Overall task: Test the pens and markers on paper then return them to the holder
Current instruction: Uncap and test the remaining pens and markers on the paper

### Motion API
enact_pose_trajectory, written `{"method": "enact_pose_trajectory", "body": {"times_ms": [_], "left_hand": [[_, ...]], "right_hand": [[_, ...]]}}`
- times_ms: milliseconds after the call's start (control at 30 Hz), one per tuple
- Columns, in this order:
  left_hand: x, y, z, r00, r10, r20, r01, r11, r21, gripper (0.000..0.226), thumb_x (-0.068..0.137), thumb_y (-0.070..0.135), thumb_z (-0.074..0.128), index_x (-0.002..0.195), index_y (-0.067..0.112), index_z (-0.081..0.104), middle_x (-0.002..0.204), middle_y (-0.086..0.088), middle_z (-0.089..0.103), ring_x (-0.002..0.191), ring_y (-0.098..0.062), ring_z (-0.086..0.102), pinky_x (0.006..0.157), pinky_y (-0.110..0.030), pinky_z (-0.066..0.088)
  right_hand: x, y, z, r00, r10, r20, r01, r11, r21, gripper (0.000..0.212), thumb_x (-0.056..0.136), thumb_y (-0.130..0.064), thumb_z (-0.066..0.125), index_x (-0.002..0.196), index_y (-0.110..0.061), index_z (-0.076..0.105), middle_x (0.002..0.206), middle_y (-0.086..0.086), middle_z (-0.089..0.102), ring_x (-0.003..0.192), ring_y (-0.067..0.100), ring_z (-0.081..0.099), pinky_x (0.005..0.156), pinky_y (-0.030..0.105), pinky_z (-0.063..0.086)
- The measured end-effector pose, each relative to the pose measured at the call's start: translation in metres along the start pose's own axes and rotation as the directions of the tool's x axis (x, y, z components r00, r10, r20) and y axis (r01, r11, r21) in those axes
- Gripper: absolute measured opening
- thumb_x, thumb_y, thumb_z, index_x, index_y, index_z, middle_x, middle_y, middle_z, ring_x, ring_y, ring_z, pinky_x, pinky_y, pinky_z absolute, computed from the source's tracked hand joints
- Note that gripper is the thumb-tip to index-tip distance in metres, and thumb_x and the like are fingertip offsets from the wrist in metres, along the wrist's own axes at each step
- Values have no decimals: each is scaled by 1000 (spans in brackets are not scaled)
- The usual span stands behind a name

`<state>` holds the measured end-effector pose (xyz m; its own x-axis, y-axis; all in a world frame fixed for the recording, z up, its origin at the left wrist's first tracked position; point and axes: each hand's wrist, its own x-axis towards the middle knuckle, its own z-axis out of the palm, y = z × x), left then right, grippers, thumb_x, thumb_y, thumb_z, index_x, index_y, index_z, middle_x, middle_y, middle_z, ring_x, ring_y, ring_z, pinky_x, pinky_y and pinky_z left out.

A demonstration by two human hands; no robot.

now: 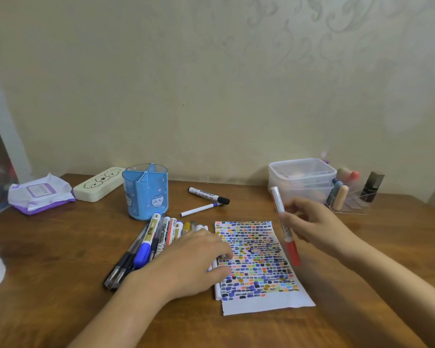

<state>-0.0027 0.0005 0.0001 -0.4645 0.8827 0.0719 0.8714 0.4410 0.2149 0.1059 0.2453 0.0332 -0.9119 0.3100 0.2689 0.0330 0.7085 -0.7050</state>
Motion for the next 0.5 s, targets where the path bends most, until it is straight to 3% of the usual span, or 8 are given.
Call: {"method": "enact_pose_trajectory", "body": {"times_ms": [100, 233, 367, 500], "left_hand": [[1, 3, -1, 1000, -10, 7, 10, 1000, -14, 41, 95, 63, 45, 131, 44, 51, 134, 26, 49, 127, 2, 37, 107, -29, 37], [2, 15, -4, 1000, -7, -16, 6, 996, -88, 53, 93, 68, 41, 141, 45, 43, 141, 26, 45, 130, 6, 33, 108, -27, 33], [2, 26, -2, 997, 18, -72, -30, 987, -158, 62, 90, 69, 41, 147, 45, 36, 133, 29, 49, 125, 9, 34, 106, -26, 35], [2, 42, 2, 993, 34, -114, -58, 974, -221, 48, 94, 60, 46, 140, 46, 42, 128, 23, 54, 117, 5, 43, 98, -27, 42]], "right_hand": [[-23, 4, 6, 994, 106, 36, -111, 964, 240, 10, 98, -21, 61, 100, -13, 67, 75, -2, 65, 57, 4, 60, 52, 18, 46], [-45, -1, 23, 981, 143, 131, -192, 814, 549, 21, 95, -16, 60, 107, 1, 59, 67, 2, 65, 56, 17, 60, 56, 29, 54], [-57, -9, 31, 976, 125, 177, -215, 668, 712, 26, 92, -19, 61, 113, -4, 62, 98, 19, 74, 75, 26, 70, 68, 30, 60], [-63, -12, 33, 973, 108, 203, -227, 588, 776, 22, 89, -19, 64, 109, -10, 66, 104, 22, 74, 88, 31, 72, 80, 35, 62]]}}
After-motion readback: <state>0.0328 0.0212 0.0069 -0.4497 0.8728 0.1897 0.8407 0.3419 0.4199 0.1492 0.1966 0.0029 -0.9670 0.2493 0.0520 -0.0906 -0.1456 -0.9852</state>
